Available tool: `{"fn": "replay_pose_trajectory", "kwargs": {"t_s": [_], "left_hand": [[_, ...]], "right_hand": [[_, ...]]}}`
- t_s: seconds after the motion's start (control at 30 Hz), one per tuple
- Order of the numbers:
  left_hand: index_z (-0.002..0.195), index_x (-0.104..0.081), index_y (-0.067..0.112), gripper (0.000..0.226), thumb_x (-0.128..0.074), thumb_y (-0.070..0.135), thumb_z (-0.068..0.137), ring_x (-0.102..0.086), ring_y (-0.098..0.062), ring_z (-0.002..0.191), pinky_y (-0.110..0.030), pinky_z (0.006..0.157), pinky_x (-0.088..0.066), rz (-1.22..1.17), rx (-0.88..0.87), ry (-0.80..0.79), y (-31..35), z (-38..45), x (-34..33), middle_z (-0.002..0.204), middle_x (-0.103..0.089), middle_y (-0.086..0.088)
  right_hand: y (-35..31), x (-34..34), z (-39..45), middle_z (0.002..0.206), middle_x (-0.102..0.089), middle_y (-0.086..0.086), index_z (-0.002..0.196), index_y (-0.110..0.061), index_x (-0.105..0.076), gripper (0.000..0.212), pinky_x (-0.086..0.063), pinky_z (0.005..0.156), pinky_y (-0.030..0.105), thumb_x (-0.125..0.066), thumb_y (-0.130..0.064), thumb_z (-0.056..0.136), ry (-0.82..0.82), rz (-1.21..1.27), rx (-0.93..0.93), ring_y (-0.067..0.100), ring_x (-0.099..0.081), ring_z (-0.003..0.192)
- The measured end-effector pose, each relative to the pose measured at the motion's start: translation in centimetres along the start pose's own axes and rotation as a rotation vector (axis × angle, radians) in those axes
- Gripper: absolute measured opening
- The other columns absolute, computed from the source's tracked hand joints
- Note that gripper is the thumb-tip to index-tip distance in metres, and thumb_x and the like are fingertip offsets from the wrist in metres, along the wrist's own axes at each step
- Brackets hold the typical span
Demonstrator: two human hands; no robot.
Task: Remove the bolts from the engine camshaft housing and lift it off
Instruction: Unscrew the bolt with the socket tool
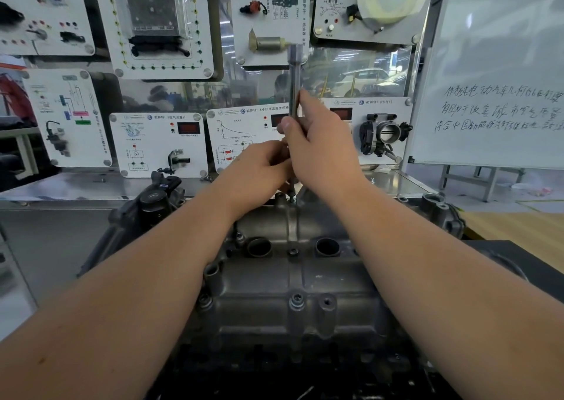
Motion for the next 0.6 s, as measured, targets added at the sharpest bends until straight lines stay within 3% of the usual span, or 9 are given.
{"fn": "replay_pose_trajectory", "kwargs": {"t_s": [0.07,0.17,0.23,0.33,0.4,0.43,0.5,0.53,0.6], "left_hand": [[0.099,-0.071,0.021,0.020,-0.054,0.031,0.097,-0.074,-0.019,0.083,-0.021,0.062,-0.051,0.007,0.003,-0.007,-0.10,-0.10,-0.06,0.091,-0.077,0.001],[0.098,-0.071,0.021,0.018,-0.054,0.025,0.100,-0.075,-0.016,0.085,-0.043,0.078,-0.058,0.069,-0.012,0.008,0.01,-0.09,0.32,0.089,-0.077,0.001],[0.101,-0.071,0.018,0.017,-0.056,0.024,0.095,-0.075,-0.021,0.086,-0.053,0.087,-0.057,0.081,-0.023,0.009,0.18,-0.05,0.42,0.089,-0.077,-0.002],[0.107,-0.069,0.014,0.033,-0.057,0.031,0.082,-0.072,-0.033,0.092,-0.057,0.089,-0.055,0.049,-0.026,-0.010,0.62,-0.11,0.14,0.096,-0.075,-0.010],[0.108,-0.067,0.007,0.040,-0.057,0.033,0.080,-0.070,-0.038,0.093,-0.056,0.086,-0.056,0.028,-0.016,-0.005,0.53,-0.10,0.11,0.098,-0.074,-0.016],[0.107,-0.068,0.007,0.038,-0.057,0.034,0.082,-0.071,-0.036,0.091,-0.052,0.083,-0.058,0.022,-0.010,-0.003,0.37,-0.04,0.08,0.097,-0.074,-0.015],[0.102,-0.070,0.014,0.025,-0.058,0.032,0.090,-0.074,-0.026,0.084,-0.032,0.069,-0.056,-0.003,0.002,0.004,-0.07,0.06,0.12,0.093,-0.076,-0.008],[0.100,-0.071,0.018,0.017,-0.057,0.028,0.095,-0.074,-0.019,0.080,-0.022,0.063,-0.052,-0.017,0.006,0.005,-0.19,0.00,0.10,0.091,-0.076,-0.003],[0.096,-0.071,0.026,0.016,-0.056,0.022,0.100,-0.075,-0.017,0.080,-0.018,0.061,-0.050,-0.011,0.005,0.001,-0.20,-0.11,0.12,0.090,-0.077,0.002]], "right_hand": [[0.19,-0.13,-0.08,0.100,-0.073,0.004,0.152,-0.024,-0.036,0.049,-0.053,0.073,0.032,-0.046,-0.022,0.105,-0.011,0.016,-0.024,0.019,-0.067,0.083],[0.31,-0.35,-0.08,0.088,-0.071,0.001,0.153,-0.023,-0.034,0.051,-0.049,0.066,0.031,-0.046,-0.023,0.104,-0.011,0.000,-0.014,0.016,-0.064,0.077],[0.17,-0.25,-0.07,0.083,-0.066,-0.003,0.143,-0.020,-0.046,0.042,-0.041,0.060,0.028,-0.051,-0.028,0.102,0.006,-0.007,0.000,0.013,-0.059,0.073],[-0.09,0.03,-0.11,0.081,-0.063,-0.010,0.112,-0.017,-0.064,0.019,-0.040,0.061,0.020,-0.060,-0.030,0.099,0.045,-0.010,0.028,0.007,-0.056,0.072],[-0.14,0.28,-0.05,0.068,-0.055,-0.011,0.088,-0.014,-0.061,0.015,-0.036,0.058,0.019,-0.060,-0.025,0.099,0.065,-0.023,0.034,0.003,-0.051,0.066],[-0.07,0.29,0.01,0.067,-0.056,-0.010,0.087,-0.013,-0.060,0.016,-0.038,0.059,0.021,-0.058,-0.023,0.099,0.061,-0.033,0.031,0.003,-0.052,0.066],[0.06,0.26,0.11,0.081,-0.069,-0.003,0.109,-0.013,-0.062,0.014,-0.048,0.068,0.030,-0.053,-0.021,0.102,0.035,-0.017,0.004,0.012,-0.062,0.078],[0.03,0.22,0.06,0.091,-0.072,0.000,0.126,-0.016,-0.058,0.025,-0.052,0.071,0.032,-0.051,-0.021,0.103,0.022,-0.005,-0.015,0.016,-0.066,0.084],[0.22,-0.01,-0.10,0.102,-0.073,0.003,0.148,-0.023,-0.041,0.044,-0.055,0.075,0.035,-0.047,-0.023,0.104,-0.006,0.007,-0.044,0.019,-0.068,0.087]]}}
Point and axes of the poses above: each hand's wrist, its own z-axis towards the middle knuckle, its own x-axis out of the back of the hand, y = z × x, the point moved 8 cm from there along z, towards the middle knuckle
